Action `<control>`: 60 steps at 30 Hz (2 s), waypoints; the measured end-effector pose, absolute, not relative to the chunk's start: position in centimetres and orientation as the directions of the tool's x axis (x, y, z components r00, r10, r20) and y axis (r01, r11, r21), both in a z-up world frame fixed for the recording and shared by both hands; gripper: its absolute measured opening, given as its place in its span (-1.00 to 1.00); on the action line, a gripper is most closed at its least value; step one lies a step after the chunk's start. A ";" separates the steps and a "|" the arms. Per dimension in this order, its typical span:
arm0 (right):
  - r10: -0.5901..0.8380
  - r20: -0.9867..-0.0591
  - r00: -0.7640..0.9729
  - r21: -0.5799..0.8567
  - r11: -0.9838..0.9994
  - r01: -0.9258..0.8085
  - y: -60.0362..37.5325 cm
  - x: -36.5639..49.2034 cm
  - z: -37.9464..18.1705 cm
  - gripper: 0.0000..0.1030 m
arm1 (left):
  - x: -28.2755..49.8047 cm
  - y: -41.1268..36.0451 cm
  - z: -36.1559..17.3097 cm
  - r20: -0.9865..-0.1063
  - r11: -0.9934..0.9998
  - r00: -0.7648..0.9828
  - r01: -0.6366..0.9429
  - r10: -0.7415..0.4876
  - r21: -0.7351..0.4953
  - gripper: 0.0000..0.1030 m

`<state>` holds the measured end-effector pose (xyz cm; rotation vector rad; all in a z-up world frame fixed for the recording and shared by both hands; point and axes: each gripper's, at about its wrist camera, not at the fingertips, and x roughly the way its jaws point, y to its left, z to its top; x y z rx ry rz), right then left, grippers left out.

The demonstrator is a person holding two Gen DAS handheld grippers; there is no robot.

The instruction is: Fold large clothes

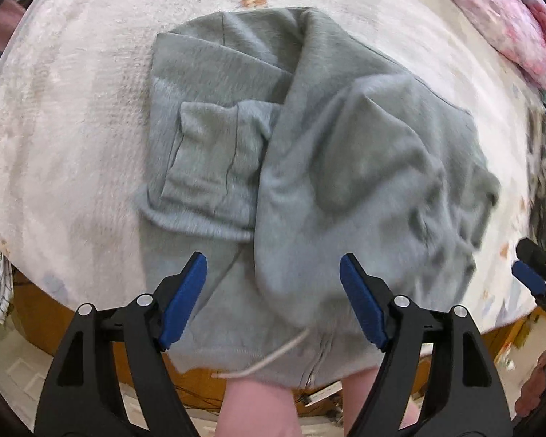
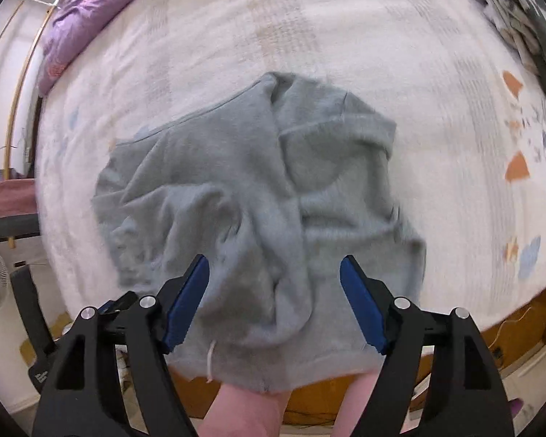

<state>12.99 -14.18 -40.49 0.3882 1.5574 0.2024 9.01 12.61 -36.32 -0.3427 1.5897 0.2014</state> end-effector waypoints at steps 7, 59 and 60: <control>0.306 -0.952 0.032 0.307 0.944 0.122 -13.4 8.9 -36.0 0.38 | 7.1 12.3 -31.2 -0.992 0.959 0.012 -0.253 -0.128 -0.126 0.53; 0.098 -0.953 -0.285 0.112 0.993 -0.032 -14.9 30.6 -50.0 0.70 | 30.6 24.0 -46.8 -0.974 0.981 -0.227 -0.186 0.010 0.054 0.24; 0.099 -0.949 -0.300 0.118 0.992 -0.046 -14.5 31.1 -50.8 0.70 | 30.6 23.6 -46.6 -0.974 0.987 -0.227 -0.153 0.008 0.043 0.13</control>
